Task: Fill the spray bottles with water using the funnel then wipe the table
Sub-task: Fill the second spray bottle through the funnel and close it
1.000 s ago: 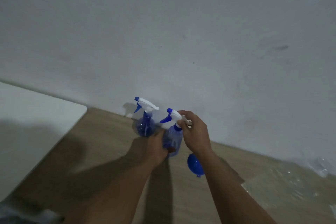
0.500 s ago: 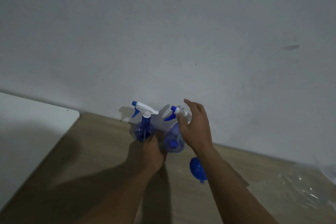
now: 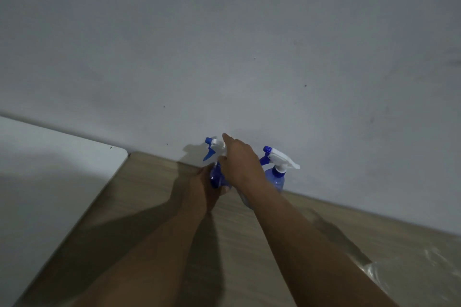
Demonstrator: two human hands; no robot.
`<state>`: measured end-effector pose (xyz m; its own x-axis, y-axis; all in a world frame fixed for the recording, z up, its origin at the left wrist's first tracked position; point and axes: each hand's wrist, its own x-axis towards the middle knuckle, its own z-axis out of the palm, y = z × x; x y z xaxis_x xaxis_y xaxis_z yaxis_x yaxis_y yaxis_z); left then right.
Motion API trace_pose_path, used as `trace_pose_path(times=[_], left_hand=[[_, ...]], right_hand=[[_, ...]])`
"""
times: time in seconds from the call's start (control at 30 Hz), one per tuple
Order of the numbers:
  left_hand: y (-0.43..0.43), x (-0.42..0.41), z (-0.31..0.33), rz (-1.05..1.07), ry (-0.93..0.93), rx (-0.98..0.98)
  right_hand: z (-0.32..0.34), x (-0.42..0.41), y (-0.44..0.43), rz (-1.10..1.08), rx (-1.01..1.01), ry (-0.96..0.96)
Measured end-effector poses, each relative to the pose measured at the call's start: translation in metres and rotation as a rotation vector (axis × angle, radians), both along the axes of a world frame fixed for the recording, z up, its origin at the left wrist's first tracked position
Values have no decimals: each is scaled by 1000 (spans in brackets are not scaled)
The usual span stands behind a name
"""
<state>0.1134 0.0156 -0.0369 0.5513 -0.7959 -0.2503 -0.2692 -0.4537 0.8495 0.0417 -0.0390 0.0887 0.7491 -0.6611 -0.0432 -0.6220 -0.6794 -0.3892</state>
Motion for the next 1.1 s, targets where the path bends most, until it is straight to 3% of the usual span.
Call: trace_pose_path(times=[0.1,0.27,0.47,0.57,0.7,0.77,0.93,1.1], left_hand=[[21,-4,3,164,-73,-115],[36,-16,13,52,-15,-41],[80,-63,24,101,4,-163],[82,-93,27,45,230,-156],[94,-139,35,145,420,-277],[95,-161,29,80,372,-264],[96,-223,25,-83,49,-132],[100,-276,32,-150,-43,-60]], right_hand=[[-6,2,2,-43,-91,-12],[1,-18,19,0,-92,-14],[11,-72,47,20,-46,-60],[11,-108,59,-50,38,-175],[8,-160,68,-129,121,-265],[4,-190,69,-186,188,-309],[-21,-261,69,-315,327,-394],[-43,-321,73,-384,409,-432]])
